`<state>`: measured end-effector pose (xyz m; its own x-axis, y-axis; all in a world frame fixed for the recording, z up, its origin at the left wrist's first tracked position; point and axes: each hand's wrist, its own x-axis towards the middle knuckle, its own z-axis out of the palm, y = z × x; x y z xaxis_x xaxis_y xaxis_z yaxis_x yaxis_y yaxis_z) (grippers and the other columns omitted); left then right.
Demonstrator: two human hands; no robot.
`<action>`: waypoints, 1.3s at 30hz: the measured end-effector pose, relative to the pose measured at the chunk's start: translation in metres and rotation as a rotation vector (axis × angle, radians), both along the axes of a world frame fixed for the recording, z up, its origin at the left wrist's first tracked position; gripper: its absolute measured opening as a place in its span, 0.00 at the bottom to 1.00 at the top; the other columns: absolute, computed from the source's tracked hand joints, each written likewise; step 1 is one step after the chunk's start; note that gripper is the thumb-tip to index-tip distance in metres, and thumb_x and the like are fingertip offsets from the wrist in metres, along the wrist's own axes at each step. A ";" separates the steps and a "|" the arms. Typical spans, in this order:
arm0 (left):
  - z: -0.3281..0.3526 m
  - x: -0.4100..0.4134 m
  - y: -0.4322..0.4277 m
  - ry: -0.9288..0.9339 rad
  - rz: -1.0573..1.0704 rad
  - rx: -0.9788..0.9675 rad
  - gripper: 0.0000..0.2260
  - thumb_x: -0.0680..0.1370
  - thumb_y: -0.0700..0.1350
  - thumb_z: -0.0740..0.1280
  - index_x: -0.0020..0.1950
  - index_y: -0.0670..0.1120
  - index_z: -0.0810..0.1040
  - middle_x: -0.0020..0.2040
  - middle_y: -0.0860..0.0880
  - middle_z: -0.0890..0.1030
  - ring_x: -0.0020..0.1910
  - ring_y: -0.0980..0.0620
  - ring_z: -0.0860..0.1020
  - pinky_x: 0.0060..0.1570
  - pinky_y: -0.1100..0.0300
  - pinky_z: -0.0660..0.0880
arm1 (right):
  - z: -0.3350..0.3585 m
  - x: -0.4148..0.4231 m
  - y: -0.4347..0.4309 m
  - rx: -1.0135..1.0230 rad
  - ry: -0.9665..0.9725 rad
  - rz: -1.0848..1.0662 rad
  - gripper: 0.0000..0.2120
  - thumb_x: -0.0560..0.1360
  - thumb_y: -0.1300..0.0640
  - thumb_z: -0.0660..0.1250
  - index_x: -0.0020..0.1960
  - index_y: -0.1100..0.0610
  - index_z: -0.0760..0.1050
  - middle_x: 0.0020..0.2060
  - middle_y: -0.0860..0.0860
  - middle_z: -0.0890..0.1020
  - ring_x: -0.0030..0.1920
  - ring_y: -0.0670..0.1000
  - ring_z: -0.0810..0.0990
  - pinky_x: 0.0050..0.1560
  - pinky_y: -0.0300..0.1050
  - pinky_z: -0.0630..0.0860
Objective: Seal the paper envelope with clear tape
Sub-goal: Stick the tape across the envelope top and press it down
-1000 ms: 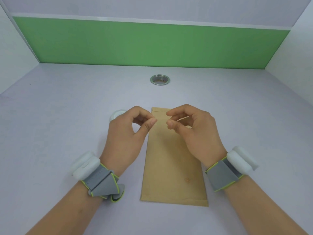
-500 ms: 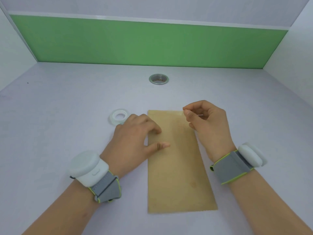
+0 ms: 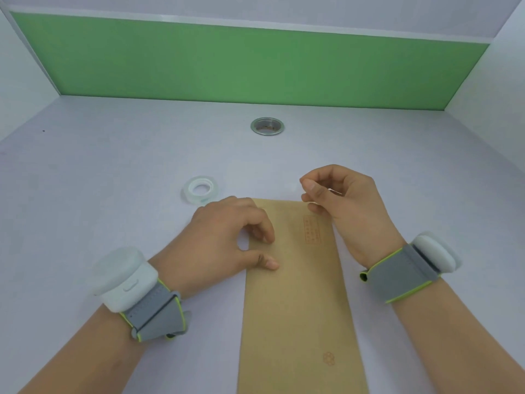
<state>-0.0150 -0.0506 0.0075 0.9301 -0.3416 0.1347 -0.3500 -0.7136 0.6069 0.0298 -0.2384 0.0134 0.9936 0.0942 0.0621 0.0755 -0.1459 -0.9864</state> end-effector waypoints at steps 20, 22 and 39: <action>-0.008 0.007 -0.007 0.036 0.231 -0.542 0.04 0.74 0.46 0.67 0.40 0.52 0.79 0.37 0.58 0.81 0.39 0.61 0.77 0.40 0.64 0.73 | 0.011 -0.003 -0.006 -0.004 0.040 0.226 0.05 0.75 0.62 0.66 0.42 0.55 0.78 0.37 0.47 0.78 0.36 0.41 0.79 0.42 0.36 0.78; -0.010 0.008 -0.008 0.021 0.240 -0.534 0.04 0.75 0.45 0.67 0.40 0.51 0.79 0.37 0.57 0.80 0.39 0.61 0.77 0.39 0.66 0.73 | 0.011 -0.003 -0.007 -0.005 0.037 0.207 0.05 0.74 0.62 0.66 0.41 0.55 0.78 0.38 0.48 0.78 0.35 0.42 0.79 0.41 0.36 0.78; -0.007 0.004 -0.015 0.080 0.170 -0.650 0.14 0.76 0.57 0.60 0.51 0.49 0.78 0.42 0.55 0.83 0.44 0.59 0.80 0.43 0.69 0.74 | 0.016 -0.006 -0.006 -0.057 -0.029 0.273 0.05 0.74 0.63 0.65 0.42 0.56 0.77 0.36 0.48 0.77 0.35 0.44 0.76 0.42 0.38 0.77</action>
